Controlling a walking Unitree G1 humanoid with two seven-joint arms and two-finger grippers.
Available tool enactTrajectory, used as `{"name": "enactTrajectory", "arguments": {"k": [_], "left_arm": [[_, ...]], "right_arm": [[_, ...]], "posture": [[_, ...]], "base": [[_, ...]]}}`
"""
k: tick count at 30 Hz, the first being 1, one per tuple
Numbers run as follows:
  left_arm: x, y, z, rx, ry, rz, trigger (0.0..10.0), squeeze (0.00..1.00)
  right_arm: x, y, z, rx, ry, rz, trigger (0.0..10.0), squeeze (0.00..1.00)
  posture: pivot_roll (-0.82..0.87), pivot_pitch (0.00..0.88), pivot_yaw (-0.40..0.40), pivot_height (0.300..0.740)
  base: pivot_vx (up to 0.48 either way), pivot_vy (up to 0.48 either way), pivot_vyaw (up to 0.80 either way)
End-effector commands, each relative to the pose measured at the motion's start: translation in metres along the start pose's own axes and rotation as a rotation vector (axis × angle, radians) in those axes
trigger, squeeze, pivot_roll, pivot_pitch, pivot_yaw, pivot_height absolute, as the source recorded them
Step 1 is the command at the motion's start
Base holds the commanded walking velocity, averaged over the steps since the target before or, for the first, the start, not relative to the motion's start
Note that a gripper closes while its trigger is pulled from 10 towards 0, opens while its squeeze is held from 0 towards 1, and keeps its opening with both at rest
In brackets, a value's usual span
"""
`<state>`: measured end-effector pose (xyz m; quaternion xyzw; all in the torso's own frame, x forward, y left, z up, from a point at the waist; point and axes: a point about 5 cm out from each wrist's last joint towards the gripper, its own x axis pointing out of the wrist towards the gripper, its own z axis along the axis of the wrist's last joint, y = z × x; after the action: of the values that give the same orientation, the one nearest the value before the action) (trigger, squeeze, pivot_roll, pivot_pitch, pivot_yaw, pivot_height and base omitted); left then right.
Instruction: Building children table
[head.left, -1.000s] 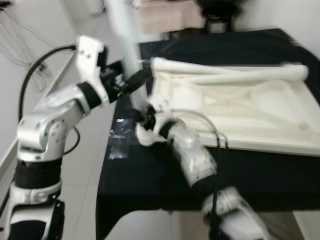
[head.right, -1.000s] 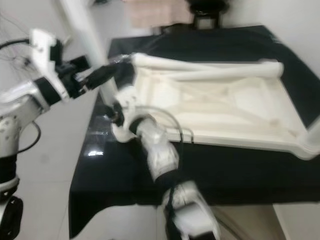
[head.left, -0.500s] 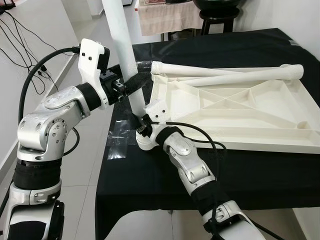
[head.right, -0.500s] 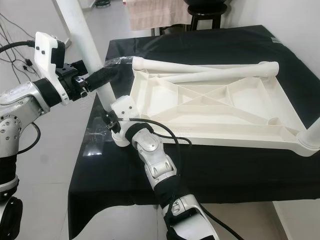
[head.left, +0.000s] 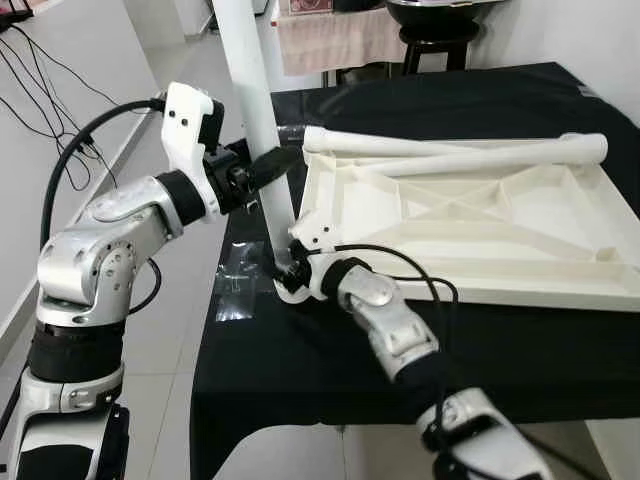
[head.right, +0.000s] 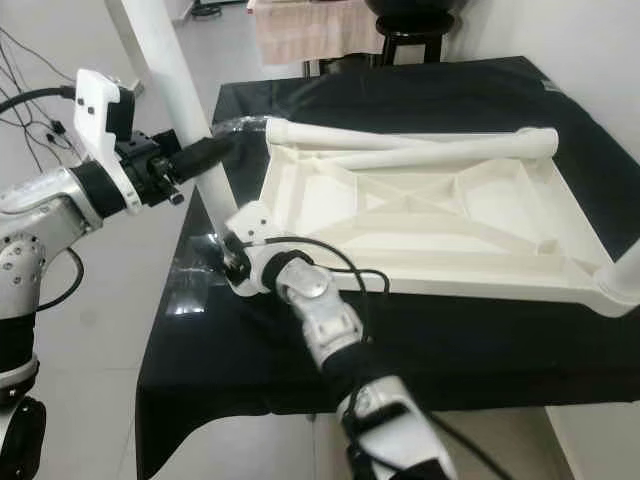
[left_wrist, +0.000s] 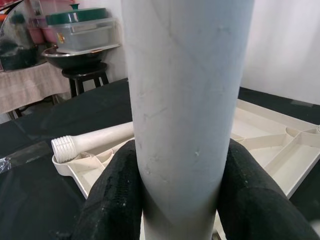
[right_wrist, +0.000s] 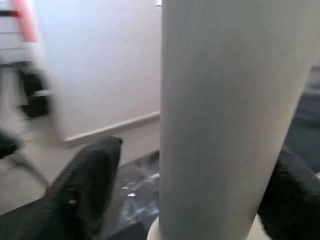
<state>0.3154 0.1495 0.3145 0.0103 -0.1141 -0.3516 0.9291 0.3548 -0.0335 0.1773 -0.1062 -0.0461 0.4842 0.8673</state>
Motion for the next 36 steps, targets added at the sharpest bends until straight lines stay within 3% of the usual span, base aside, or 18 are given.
{"name": "enactTrajectory", "arguments": {"k": [1, 2, 3, 5, 10, 11, 15, 16, 27, 28, 30, 31, 32, 33, 34, 35, 36], "left_arm": [[-0.002, 0.001, -0.004, -0.005, 0.017, 0.002, 0.0, 0.0], [-0.002, 0.001, -0.004, -0.005, 0.017, 0.002, 0.0, 0.0], [-0.002, 0.0, -0.004, -0.005, 0.017, 0.0, 0.0, 0.0], [-0.001, -0.001, -0.003, -0.005, 0.015, -0.004, 0.0, 0.0], [-0.002, -0.002, -0.004, -0.005, 0.016, -0.006, 0.0, 0.0], [-0.002, -0.004, -0.004, -0.006, 0.018, -0.008, 0.0, 0.0], [-0.002, -0.004, -0.004, -0.007, 0.019, -0.009, 0.0, 0.0], [-0.003, -0.004, -0.004, -0.006, 0.021, -0.01, 0.0, 0.0], [-0.003, -0.004, -0.005, 0.002, 0.027, -0.008, 0.0, 0.0], [-0.004, -0.002, -0.006, -0.001, 0.02, 0.017, 4.2, 0.0], [-0.004, -0.001, -0.006, -0.004, 0.014, 0.036, 4.2, 0.0], [-0.004, -0.001, -0.004, -0.009, 0.001, 0.041, 10.0, 1.0], [-0.005, 0.002, -0.003, -0.011, -0.003, 0.072, 10.0, 1.0], [-0.005, 0.002, -0.003, -0.011, -0.003, 0.072, 10.0, 1.0], [-0.006, 0.004, -0.002, -0.011, -0.003, 0.09, 10.0, 1.0], [-0.007, 0.006, -0.002, -0.019, 0.006, 0.096, 10.0, 0.98], [-0.009, 0.008, -0.003, -0.025, 0.015, 0.1, 10.0, 0.0]], "right_arm": [[0.0, -0.002, 0.012, -0.012, -0.061, 0.108, 10.0, 1.0], [0.0, -0.002, 0.012, -0.012, -0.061, 0.108, 10.0, 1.0], [-0.001, -0.006, 0.014, -0.02, -0.051, 0.149, 10.0, 0.0], [0.0, -0.014, 0.015, -0.012, -0.022, 0.196, 10.0, 0.0], [0.002, -0.015, 0.014, -0.005, -0.008, 0.195, 10.0, 0.0], [0.006, -0.014, 0.013, 0.019, -0.008, 0.194, 2.5, 0.0], [0.007, -0.014, 0.013, 0.028, -0.01, 0.196, 2.5, 0.0], [0.008, -0.013, 0.012, 0.042, -0.016, 0.213, 0.0, 0.0], [0.007, -0.016, 0.009, 0.07, -0.034, 0.232, 0.0, 0.0], [0.005, -0.016, 0.007, 0.064, -0.029, 0.22, 0.0, 0.0], [0.004, -0.017, 0.006, 0.058, -0.026, 0.211, 0.0, 0.0], [0.002, -0.019, 0.002, 0.032, -0.003, 0.172, 0.0, 0.0], [0.0, -0.021, -0.011, 0.016, 0.084, 0.007, 0.0, 0.0], [0.0, -0.021, -0.011, 0.016, 0.084, 0.007, 0.0, 0.0], [-0.001, -0.023, -0.02, -0.004, 0.144, -0.114, 0.0, 0.0], [0.0, -0.001, -0.033, 0.056, 0.164, -0.242, 0.0, 0.0], [0.0, 0.024, -0.038, 0.108, 0.163, -0.3, 0.0, 0.0]], "posture": [[-0.01, 0.071, 0.066, 0.74], [-0.01, 0.071, 0.066, 0.74], [-0.01, 0.069, 0.065, 0.74], [0.0, 0.064, 0.062, 0.74], [0.01, 0.064, 0.06, 0.74], [0.02, 0.063, 0.058, 0.74], [0.02, 0.063, 0.058, 0.74], [0.03, 0.061, 0.059, 0.74], [0.02, 0.078, 0.06, 0.74], [0.02, 0.08, 0.058, 0.74], [0.02, 0.08, 0.058, 0.74], [0.02, 0.086, 0.049, 0.74], [0.03, 0.088, 0.034, 0.74], [0.03, 0.088, 0.034, 0.74], [0.03, 0.088, 0.031, 0.74], [0.02, 0.095, 0.033, 0.74], [0.02, 0.108, 0.048, 0.74]], "base": [[0.0, 0.0, 0.0], [0.0, 0.0, 0.0], [0.0, 0.0, 0.0], [0.0, 0.0, 0.0], [0.0, 0.0, 0.0], [0.0, 0.0, 0.0], [0.0, 0.0, 0.0], [0.0, 0.0, 0.0], [0.0, 0.0, 0.0], [0.0, 0.0, 0.0], [0.0, 0.0, 0.0], [0.0, 0.0, 0.0], [0.0, 0.0, 0.0], [0.0, 0.0, 0.0], [0.0, 0.0, 0.0], [0.0, 0.0, 0.0], [0.0, 0.0, 0.0]]}}
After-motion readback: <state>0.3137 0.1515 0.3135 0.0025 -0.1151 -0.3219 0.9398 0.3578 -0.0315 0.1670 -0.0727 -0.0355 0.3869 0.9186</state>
